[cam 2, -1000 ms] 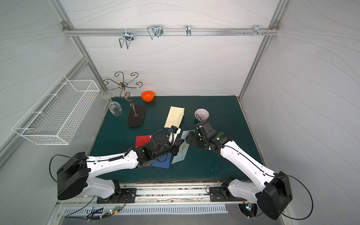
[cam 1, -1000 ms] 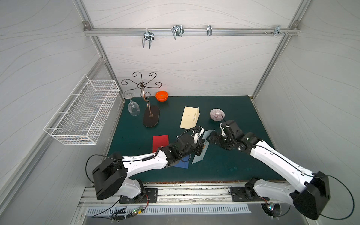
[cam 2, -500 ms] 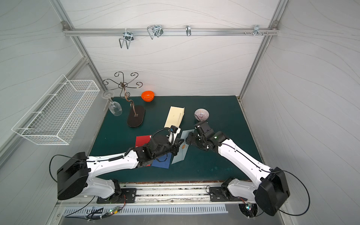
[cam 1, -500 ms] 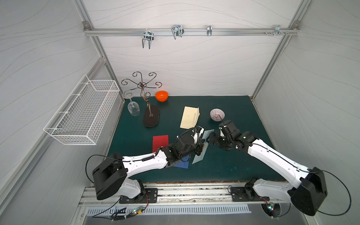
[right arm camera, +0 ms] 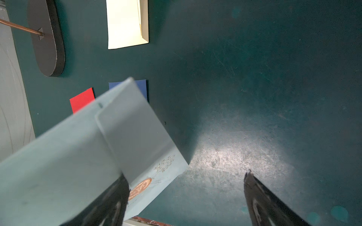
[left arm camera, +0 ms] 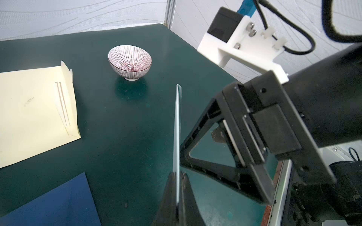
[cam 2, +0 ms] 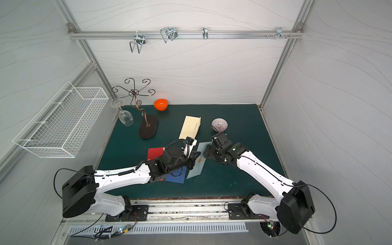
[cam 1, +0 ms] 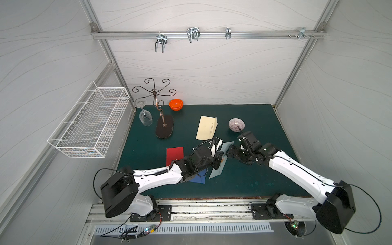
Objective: Open the envelope
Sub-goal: Open the envelope flap on the envelope.
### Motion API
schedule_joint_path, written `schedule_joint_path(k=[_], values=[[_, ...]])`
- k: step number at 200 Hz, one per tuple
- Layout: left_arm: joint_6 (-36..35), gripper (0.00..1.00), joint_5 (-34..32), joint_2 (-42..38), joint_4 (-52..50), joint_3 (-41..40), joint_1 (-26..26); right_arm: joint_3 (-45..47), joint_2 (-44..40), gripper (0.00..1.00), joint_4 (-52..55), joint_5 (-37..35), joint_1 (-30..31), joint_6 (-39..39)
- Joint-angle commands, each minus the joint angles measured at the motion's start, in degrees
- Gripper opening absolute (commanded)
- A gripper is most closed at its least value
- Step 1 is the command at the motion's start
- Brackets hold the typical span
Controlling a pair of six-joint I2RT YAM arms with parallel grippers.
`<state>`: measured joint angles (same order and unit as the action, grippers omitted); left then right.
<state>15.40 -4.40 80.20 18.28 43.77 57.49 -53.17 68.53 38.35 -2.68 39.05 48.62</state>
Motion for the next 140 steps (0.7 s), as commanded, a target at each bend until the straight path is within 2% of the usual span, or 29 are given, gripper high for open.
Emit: schedule_joint_path(k=[1, 66, 140], values=[[-0.3, 0.0, 0.6, -0.8, 3.5, 0.7, 0.3, -0.7, 0.4, 0.93, 2.3, -1.5, 0.3, 0.7], [-0.1, 0.0, 0.6, -0.8, 3.4, 0.8, 0.3, -1.0, -0.2, 0.93, 2.7, -1.8, 0.3, 0.7], [-0.2, 0.0, 0.4, -0.7, 2.7, 1.2, 0.3, -1.1, -1.0, 0.92, 0.3, 2.0, 0.3, 1.8]])
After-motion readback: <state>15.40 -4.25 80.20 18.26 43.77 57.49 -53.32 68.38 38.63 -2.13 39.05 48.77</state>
